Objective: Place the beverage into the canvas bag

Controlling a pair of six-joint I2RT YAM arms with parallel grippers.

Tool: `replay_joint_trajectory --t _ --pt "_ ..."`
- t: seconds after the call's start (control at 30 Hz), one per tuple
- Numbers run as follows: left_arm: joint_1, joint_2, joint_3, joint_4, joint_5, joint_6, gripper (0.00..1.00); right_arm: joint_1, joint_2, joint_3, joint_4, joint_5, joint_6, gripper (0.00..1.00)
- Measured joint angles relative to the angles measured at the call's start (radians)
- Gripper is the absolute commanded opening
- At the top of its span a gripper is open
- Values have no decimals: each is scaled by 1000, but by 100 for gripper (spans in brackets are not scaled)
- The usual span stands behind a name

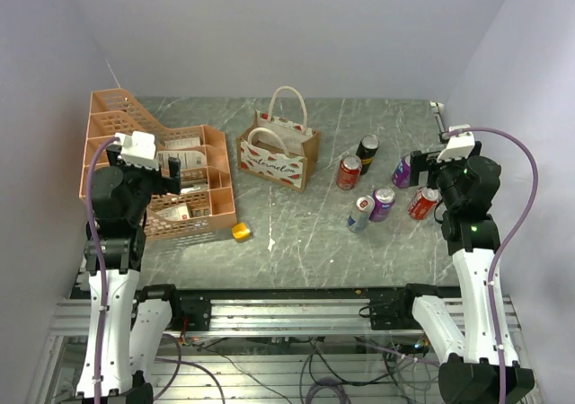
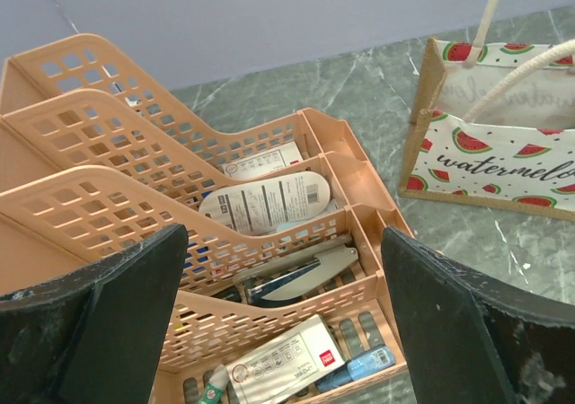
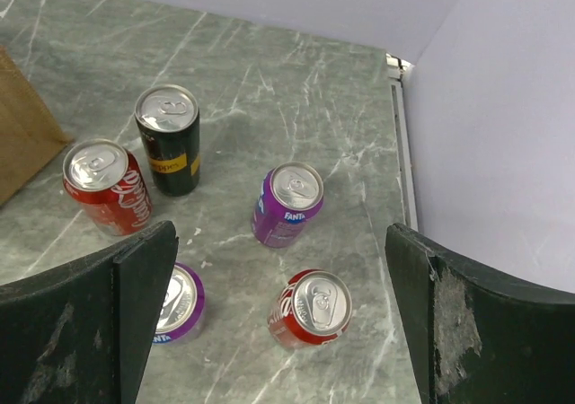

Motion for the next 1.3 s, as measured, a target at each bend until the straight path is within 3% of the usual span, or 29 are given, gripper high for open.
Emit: replay_joint_trajectory --t 0.73,1.07,1.3 --pt "35 52 -16 51 90 -18 99 -21 -6 0 23 -122 24 100" --pt "15 331 95 55 180 -74 94 -21 -5 -4 35 -158 19 100" --pt "-128 572 251 66 153 -94 92 -20 5 -15 36 -171 12 100"
